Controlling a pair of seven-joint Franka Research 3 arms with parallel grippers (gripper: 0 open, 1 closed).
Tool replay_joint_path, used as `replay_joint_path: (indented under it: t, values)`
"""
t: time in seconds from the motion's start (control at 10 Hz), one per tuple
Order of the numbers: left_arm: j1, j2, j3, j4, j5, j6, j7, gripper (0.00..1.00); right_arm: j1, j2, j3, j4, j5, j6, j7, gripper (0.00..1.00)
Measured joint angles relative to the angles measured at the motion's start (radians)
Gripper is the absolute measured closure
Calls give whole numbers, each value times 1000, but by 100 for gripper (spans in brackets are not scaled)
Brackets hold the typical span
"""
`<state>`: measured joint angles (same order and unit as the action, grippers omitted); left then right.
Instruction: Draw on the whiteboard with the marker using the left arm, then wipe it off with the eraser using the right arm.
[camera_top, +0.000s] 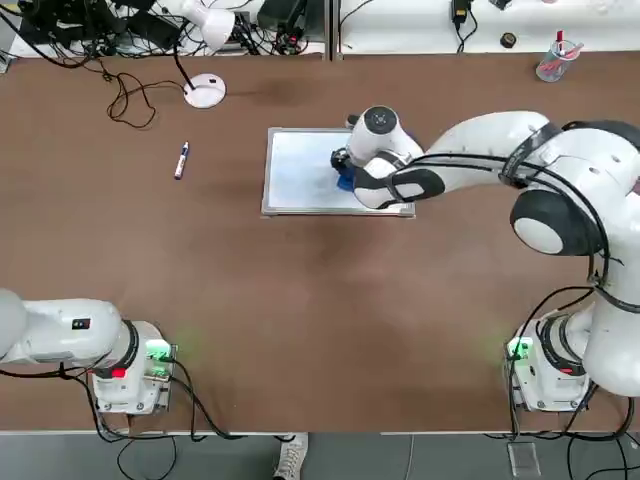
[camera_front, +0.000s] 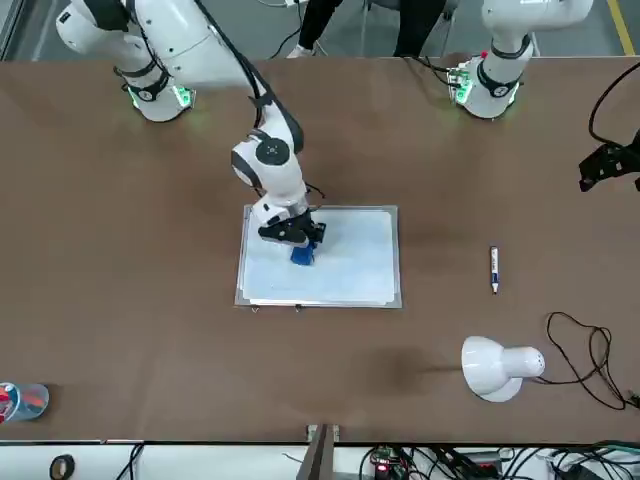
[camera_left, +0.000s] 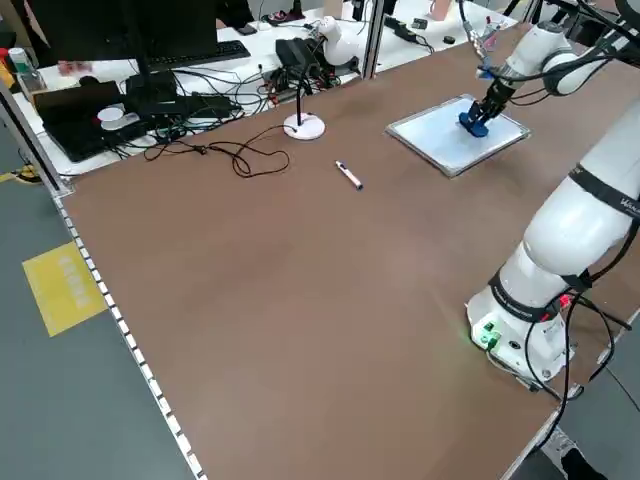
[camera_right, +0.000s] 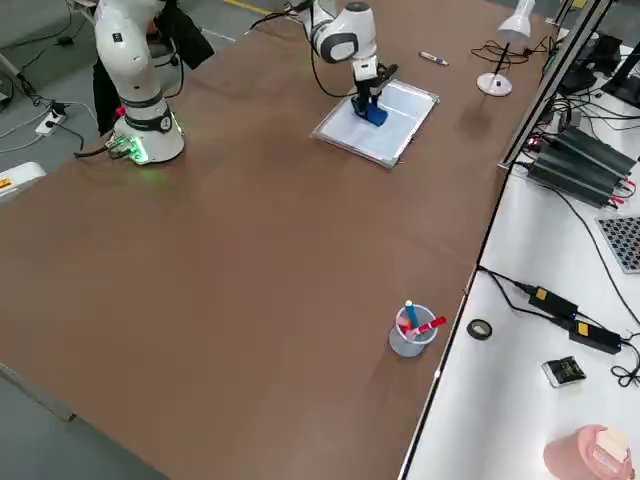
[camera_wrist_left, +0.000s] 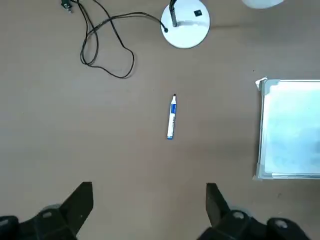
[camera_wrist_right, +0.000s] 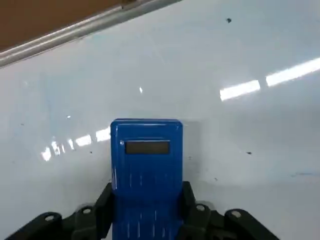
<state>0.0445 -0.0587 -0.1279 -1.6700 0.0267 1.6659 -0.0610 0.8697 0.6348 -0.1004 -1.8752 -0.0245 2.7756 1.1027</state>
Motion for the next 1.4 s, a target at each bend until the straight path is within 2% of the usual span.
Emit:
replay_joint_path:
  t: [0.8, 1.1, 1.4]
  values:
    - [0, 1, 0, 0, 0, 0, 0, 0, 58, 50, -2, 89, 0, -14, 100, 44]
    - [0, 2, 0, 0, 0, 0, 0, 0, 16, 23, -14, 120, 0, -142, 43, 44]
    - [-1, 3, -1, 0, 0, 0, 0, 0, -67, -85, -14, 134, 2, -331, -80, 44]
